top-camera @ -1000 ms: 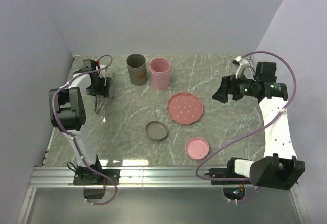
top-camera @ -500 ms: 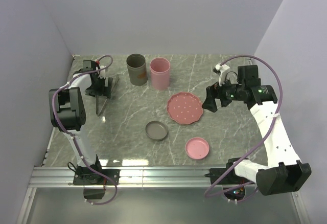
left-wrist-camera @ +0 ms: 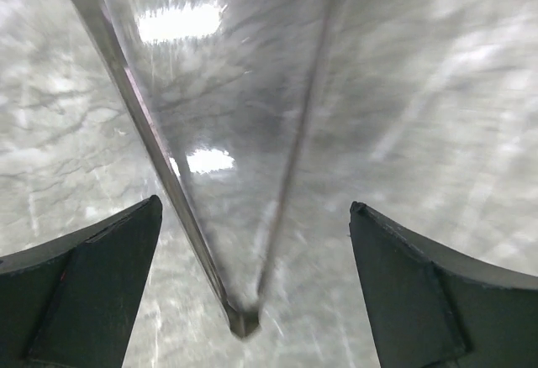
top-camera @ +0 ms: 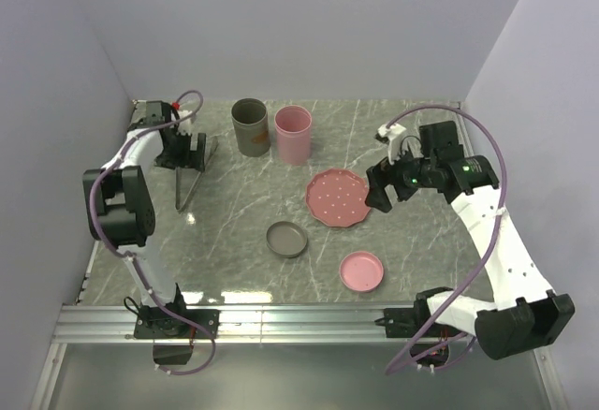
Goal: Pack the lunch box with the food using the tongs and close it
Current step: Put down the clamp, then pick up the lid of the lunch box with the right arm
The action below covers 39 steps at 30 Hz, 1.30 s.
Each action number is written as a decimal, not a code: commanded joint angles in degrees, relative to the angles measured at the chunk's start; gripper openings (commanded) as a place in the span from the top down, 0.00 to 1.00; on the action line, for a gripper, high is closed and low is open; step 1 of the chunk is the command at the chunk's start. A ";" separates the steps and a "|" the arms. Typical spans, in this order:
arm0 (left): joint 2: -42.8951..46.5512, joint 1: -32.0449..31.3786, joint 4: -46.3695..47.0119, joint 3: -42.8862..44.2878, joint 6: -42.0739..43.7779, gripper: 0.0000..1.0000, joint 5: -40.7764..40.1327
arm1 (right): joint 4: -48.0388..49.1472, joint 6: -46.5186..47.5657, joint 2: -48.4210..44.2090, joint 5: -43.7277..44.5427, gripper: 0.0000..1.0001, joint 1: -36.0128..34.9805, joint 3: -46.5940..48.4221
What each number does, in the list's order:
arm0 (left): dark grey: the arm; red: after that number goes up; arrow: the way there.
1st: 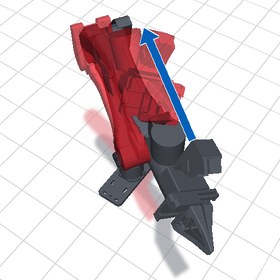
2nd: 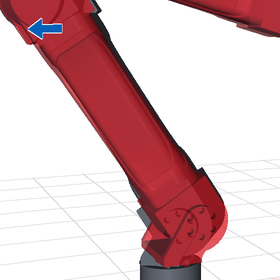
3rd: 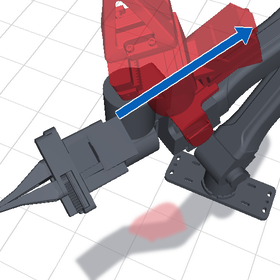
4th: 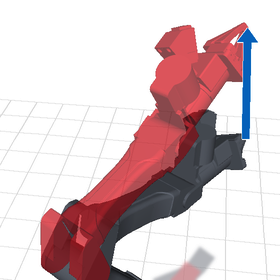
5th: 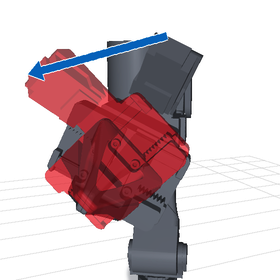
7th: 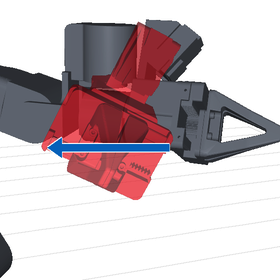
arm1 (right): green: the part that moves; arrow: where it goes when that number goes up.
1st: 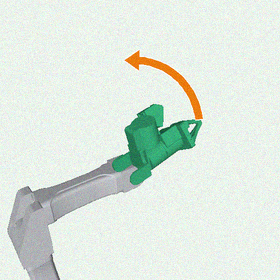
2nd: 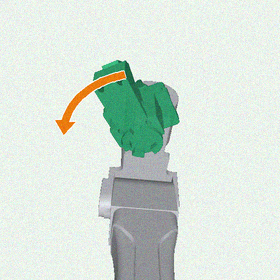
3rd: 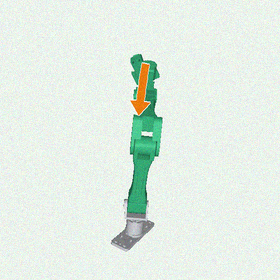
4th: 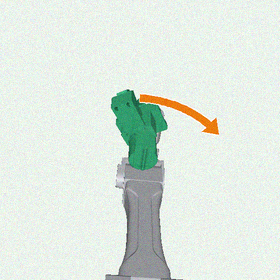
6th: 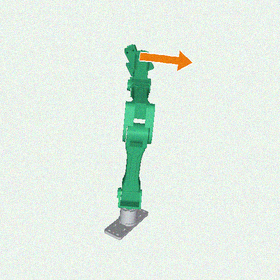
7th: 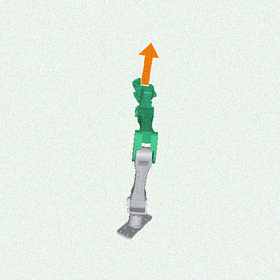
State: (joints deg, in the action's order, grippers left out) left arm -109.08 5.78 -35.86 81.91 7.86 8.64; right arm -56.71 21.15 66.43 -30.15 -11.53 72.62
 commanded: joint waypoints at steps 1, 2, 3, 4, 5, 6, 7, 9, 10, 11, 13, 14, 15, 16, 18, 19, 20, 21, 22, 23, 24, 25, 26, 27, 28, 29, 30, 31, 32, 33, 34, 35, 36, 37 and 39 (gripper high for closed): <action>8.43 -0.07 -2.28 4.74 -0.74 0.01 6.81 | -0.69 1.18 -0.87 3.86 0.00 -5.58 0.51; 9.40 -0.07 -2.90 5.19 -1.17 0.01 8.04 | -0.51 1.09 -0.87 4.13 0.00 -6.83 0.33; 10.98 0.11 -4.21 5.63 -1.35 0.01 11.45 | 0.01 1.09 -0.08 4.05 0.00 -7.88 0.16; 11.69 0.19 -5.09 6.07 -1.53 0.01 13.05 | 0.28 1.26 0.45 3.87 0.00 -10.07 0.33; 13.00 0.28 -5.71 6.94 -1.96 0.01 16.54 | 0.80 1.18 2.19 4.13 0.00 -11.05 0.85; 13.80 0.46 -6.76 7.38 -2.23 0.01 17.97 | 1.07 1.09 3.08 4.40 0.00 -12.28 1.29; 14.50 0.63 -7.29 7.74 -2.58 0.01 19.90 | 1.33 1.35 4.13 4.57 0.00 -14.90 1.64; 16.69 1.25 -8.00 8.53 -3.98 0.01 24.11 | 2.12 1.44 7.37 5.80 0.00 -18.25 3.13; 17.40 1.25 -8.18 8.70 -4.60 0.01 25.53 | 2.21 1.27 8.61 5.98 0.00 -19.92 3.93; 18.10 1.42 -8.18 8.36 -5.82 0.01 26.68 | 2.13 1.27 10.10 5.55 0.00 -23.42 4.72; 20.74 1.95 -6.96 5.91 -7.06 0.01 31.14 | 1.16 1.79 14.58 5.89 0.00 -27.04 8.14; 21.70 2.30 -6.25 4.68 -9.94 0.01 32.91 | 1.07 2.05 16.08 6.50 0.00 -30.45 9.20; 23.80 3.09 -5.37 3.27 -11.01 0.00 34.49 | 1.33 2.75 18.62 8.42 0.00 -32.22 10.69; 24.95 3.53 -4.32 1.87 -12.15 0.01 38.34 | 1.68 3.28 19.69 9.23 0.00 -33.72 11.14; 28.20 4.76 -0.54 -2.79 -15.58 0.02 41.53 | 3.53 5.56 22.23 10.11 0.00 -37.41 10.97; 29.26 5.11 0.77 -5.50 -16.72 0.03 43.19 | 4.32 6.62 22.86 9.85 0.00 -38.12 10.70; 30.23 5.29 2.96 -6.66 -18.13 0.03 46.08 | 5.11 7.41 23.38 9.50 0.00 -38.91 10.27; 31.72 5.47 3.51 -7.54 -18.40 0.04 47.16 | 6.51 8.46 24.17 9.06 0.00 -40.05 9.39; 32.26 5.47 3.95 -8.60 -18.84 0.04 47.60 | 7.31 11.08 24.36 7.67 0.01 -40.67 8.69; 33.22 5.47 5.00 -9.13 -19.28 0.04 47.87 | 9.84 12.50 23.75 7.22 0.01 -40.94 6.42; 33.49 5.47 5.09 -9.48 -19.37 0.04 47.87 | 11.60 15.56 23.05 7.04 0.01 -41.46 4.65; 33.67 5.56 4.92 -9.66 -19.02 0.04 47.78 | 13.53 17.16 22.17 6.60 0.02 -41.56 2.81; 33.49 5.56 4.74 -9.58 -18.67 0.04 48.04 | 17.38 18.91 20.42 6.42 0.02 -41.56 -0.95; 33.49 5.47 3.96 -9.57 -18.32 0.05 48.05 | 18.81 23.11 19.71 5.90 0.04 -41.56 -2.55; 33.32 5.56 3.87 -9.40 -17.71 0.05 48.05 | 20.13 25.33 19.09 5.72 0.05 -41.56 -4.14; 33.23 5.56 3.86 -9.49 -17.61 0.05 48.22 | 22.15 27.26 18.65 5.28 0.05 -41.56 -6.42; 33.31 5.47 4.21 -9.57 -17.70 0.05 48.22 | 22.69 31.20 18.64 4.93 0.05 -41.47 -7.22; 33.23 5.47 4.39 -9.75 -17.96 0.05 48.22 | 23.04 33.06 18.82 4.58 0.05 -41.64 -7.93; 33.14 5.56 4.39 -9.84 -17.88 0.06 48.22 | 24.00 34.73 19.25 3.97 0.05 -41.56 -9.15; 33.05 5.38 4.30 -9.75 -17.70 0.06 48.31 | 24.80 37.45 19.52 3.79 0.05 -41.56 -9.77; 32.96 5.55 3.78 -9.66 -17.35 0.07 48.31 | 25.41 38.78 19.78 3.78 0.05 -41.56 -10.39; 33.05 5.56 3.69 -9.75 -17.26 0.07 48.22 | 27.16 39.84 20.22 3.87 0.05 -41.64 -11.70; 33.14 5.56 3.69 -9.84 -17.09 0.07 47.87 | 27.87 41.59 20.31 3.79 0.06 -41.56 -12.32; 33.31 5.56 3.34 -10.01 -16.65 0.07 47.70 | 28.92 42.30 20.49 3.78 0.06 -41.64 -12.94; 33.58 5.56 3.07 -10.10 -16.12 0.07 47.26 | 31.13 43.53 20.84 3.70 0.07 -41.73 -14.26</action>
State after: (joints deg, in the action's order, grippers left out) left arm -77.36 11.18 -33.67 72.34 -9.69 54.65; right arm -31.92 58.41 87.57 -25.15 -52.97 59.48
